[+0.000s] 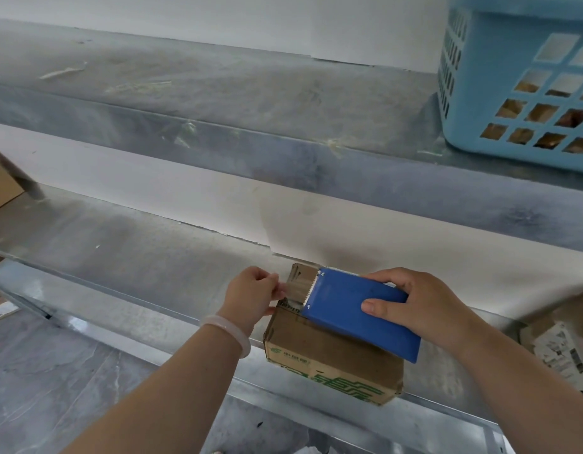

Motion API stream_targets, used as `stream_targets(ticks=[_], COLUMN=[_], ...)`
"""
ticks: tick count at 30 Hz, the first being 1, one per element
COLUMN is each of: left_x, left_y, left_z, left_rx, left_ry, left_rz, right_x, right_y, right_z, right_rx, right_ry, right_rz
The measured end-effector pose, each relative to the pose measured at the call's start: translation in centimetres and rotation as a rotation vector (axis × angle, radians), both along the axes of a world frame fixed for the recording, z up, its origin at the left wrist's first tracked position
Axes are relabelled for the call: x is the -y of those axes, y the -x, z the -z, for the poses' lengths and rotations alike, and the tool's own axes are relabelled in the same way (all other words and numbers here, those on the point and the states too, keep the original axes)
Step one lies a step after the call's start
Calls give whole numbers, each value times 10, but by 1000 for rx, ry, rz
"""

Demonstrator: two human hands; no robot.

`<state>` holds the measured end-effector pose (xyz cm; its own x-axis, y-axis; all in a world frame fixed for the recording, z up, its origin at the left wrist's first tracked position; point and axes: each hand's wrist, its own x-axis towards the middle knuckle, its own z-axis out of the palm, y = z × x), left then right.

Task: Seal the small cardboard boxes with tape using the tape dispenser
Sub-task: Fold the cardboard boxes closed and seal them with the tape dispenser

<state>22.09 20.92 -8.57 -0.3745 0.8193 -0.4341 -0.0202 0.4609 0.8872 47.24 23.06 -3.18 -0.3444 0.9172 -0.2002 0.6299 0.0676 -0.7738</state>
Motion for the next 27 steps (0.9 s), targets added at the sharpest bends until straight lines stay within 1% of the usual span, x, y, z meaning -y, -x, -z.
stream_targets(ticks=[5,8,11,13,16,18,24,27], left_x=[-1,0,2,4,6,4,3,4], left_y=[1,0,6,14,20,21,9,-1], left_z=[3,2,5,7,10,13,34,47], left_rx=[75,117,164,196,190,148,-82,-279], left_ry=[14,25,49,62,79,92,194,188], left_rz=[-60,-55,-71,-53,-16,-13,47,153], right_x=[-2,-2,-2,-4,-6,-5,-5,-5], right_y=[0,-3,-9,-15,-18,-16,-14,-12], right_z=[-3,-7,-9,-11,-10,-8,-2,1], right_rx=[5,16,63,111,132,128,109,126], right_ry=[6,12,23,23,21,19,11,3], right_rz=[-28,-49,-69,-73,-73,-73,-40,-25])
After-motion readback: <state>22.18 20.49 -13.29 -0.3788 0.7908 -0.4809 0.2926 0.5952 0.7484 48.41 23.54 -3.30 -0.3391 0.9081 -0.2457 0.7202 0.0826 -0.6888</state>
